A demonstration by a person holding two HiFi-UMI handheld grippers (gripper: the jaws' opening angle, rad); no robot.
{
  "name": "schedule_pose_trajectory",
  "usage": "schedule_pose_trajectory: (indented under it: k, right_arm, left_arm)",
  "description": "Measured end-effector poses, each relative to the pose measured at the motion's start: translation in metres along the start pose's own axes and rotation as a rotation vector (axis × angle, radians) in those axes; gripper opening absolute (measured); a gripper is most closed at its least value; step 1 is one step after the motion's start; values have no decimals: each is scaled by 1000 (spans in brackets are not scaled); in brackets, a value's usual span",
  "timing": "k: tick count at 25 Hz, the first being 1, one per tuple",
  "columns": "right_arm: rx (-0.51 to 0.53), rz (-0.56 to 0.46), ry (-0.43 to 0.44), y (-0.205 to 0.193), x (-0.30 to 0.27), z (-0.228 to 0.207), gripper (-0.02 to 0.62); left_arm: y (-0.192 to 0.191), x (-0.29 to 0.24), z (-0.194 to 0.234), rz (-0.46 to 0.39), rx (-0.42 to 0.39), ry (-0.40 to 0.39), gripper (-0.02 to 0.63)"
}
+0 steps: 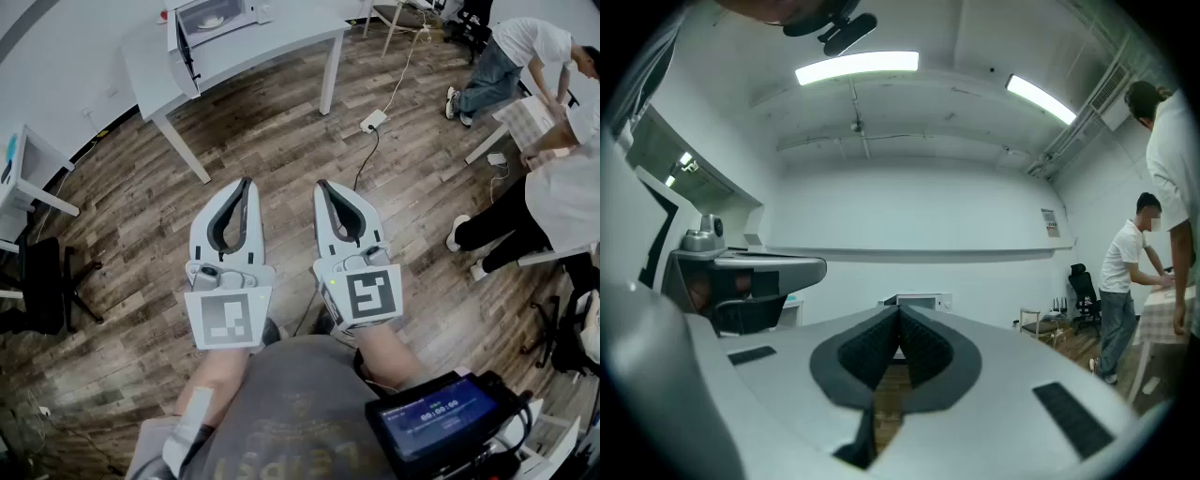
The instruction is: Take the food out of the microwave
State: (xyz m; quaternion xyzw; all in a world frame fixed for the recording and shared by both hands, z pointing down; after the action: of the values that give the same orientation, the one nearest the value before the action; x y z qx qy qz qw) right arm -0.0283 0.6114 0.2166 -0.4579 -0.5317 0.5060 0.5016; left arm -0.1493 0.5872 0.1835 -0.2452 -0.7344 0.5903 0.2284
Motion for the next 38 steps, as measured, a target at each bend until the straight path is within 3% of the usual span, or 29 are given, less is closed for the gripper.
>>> schedule_pose_trajectory:
  k: [11, 20, 28, 38]
  right_arm:
    - [1, 0, 15, -5, 2, -45, 6]
    - [-22, 45, 85, -14, -10, -68, 8]
    - [-5, 58, 78, -24, -59, -66, 7]
    - [-6, 47, 36, -36, -180, -55, 7]
  left_arm:
    - [2, -33, -38, 7, -5, 12, 8]
    - [-4, -51, -51, 37, 12, 63, 8]
    - [-20, -78, -4, 27, 11, 87, 8]
    - [-63, -144, 93, 38, 49, 66, 8]
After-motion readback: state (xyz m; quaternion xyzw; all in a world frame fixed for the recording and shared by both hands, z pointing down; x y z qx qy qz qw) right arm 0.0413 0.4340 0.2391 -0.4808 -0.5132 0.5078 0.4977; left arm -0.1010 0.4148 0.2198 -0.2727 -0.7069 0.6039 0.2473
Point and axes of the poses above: the fingertips, and each gripper's own axes: x backward along the fingers, z to its left, y out of its top, the point moved 4 cm from there along x, backward along the fingers, and after that the axes turned 13 degrees about -y, right-handed, at the moved point
